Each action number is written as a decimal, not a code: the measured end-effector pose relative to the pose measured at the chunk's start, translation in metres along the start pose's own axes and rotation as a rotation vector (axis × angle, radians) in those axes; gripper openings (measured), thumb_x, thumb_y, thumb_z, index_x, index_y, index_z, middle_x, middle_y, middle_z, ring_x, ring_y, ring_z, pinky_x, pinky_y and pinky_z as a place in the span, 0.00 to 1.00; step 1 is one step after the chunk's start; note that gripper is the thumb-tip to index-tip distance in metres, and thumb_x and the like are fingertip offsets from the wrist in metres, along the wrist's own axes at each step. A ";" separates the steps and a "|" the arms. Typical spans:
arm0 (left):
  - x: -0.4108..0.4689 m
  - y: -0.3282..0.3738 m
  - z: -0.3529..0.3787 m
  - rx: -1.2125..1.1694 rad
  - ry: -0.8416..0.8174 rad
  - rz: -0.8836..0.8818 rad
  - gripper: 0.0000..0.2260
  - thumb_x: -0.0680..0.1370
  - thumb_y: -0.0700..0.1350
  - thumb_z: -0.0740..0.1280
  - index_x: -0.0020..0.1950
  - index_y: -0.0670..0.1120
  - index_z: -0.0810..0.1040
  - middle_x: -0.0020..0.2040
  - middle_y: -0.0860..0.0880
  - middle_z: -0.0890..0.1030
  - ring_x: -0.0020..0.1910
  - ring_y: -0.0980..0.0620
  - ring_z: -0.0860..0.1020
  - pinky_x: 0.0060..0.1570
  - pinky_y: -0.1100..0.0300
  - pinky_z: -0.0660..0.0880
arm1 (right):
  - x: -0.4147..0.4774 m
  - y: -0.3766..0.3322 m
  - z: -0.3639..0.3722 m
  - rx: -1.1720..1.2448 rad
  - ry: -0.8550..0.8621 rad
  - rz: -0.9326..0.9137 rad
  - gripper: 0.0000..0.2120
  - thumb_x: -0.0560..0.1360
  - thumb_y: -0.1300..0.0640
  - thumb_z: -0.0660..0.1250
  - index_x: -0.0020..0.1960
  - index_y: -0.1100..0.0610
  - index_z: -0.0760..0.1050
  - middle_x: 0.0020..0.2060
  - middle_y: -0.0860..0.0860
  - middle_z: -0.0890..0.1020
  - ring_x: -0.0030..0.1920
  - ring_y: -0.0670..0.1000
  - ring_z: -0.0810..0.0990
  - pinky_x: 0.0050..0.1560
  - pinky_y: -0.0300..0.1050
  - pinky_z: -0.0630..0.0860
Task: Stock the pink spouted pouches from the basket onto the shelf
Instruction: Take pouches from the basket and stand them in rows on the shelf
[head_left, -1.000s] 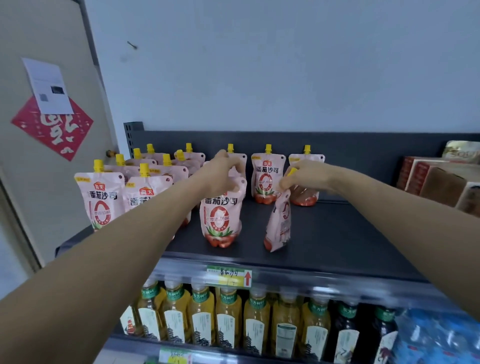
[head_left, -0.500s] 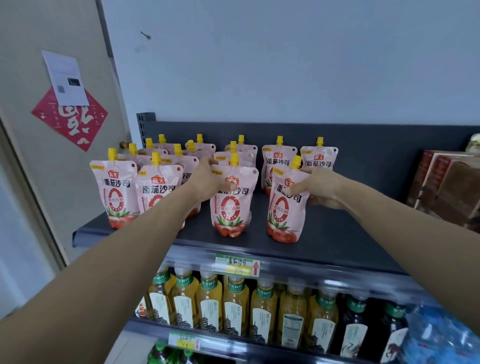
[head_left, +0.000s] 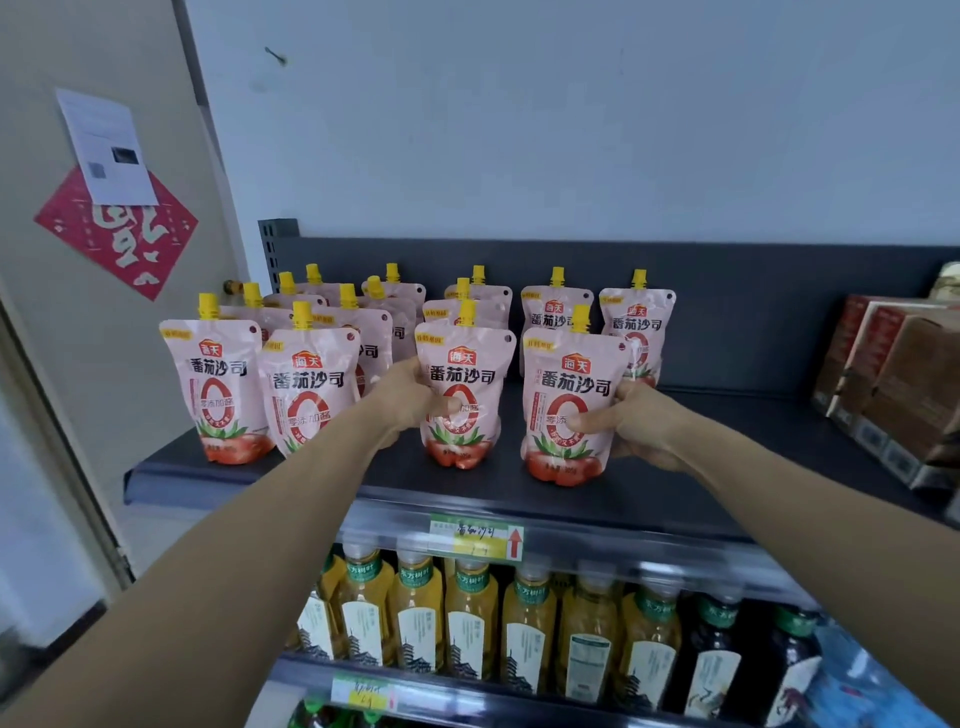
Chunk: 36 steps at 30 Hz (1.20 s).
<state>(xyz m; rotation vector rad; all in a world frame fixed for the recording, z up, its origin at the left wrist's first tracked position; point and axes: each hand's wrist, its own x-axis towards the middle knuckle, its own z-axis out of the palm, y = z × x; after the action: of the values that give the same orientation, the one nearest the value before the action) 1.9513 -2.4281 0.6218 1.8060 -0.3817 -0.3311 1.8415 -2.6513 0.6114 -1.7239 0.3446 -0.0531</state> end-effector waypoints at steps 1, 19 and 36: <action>0.003 -0.001 -0.001 -0.015 0.003 0.000 0.21 0.70 0.28 0.69 0.61 0.41 0.74 0.63 0.40 0.78 0.63 0.40 0.75 0.64 0.42 0.71 | 0.003 -0.002 0.001 -0.007 0.033 -0.014 0.19 0.68 0.69 0.72 0.58 0.58 0.76 0.56 0.54 0.83 0.56 0.56 0.80 0.57 0.57 0.76; 0.037 -0.009 -0.011 -0.052 -0.020 -0.014 0.25 0.72 0.28 0.66 0.67 0.43 0.69 0.65 0.43 0.76 0.65 0.43 0.73 0.66 0.46 0.70 | 0.078 -0.012 0.010 0.034 0.369 -0.131 0.24 0.69 0.72 0.70 0.62 0.61 0.71 0.60 0.57 0.79 0.60 0.58 0.78 0.50 0.47 0.77; 0.041 -0.013 -0.011 -0.067 -0.023 -0.044 0.30 0.67 0.28 0.71 0.66 0.43 0.69 0.63 0.44 0.78 0.63 0.43 0.76 0.66 0.42 0.70 | 0.102 0.008 0.013 0.032 0.354 -0.077 0.24 0.68 0.73 0.70 0.60 0.59 0.70 0.62 0.56 0.77 0.65 0.57 0.74 0.63 0.51 0.73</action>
<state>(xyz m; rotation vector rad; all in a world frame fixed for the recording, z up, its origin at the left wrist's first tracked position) 1.9939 -2.4329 0.6108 1.7480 -0.3440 -0.3916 1.9400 -2.6667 0.5849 -1.6939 0.5340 -0.4206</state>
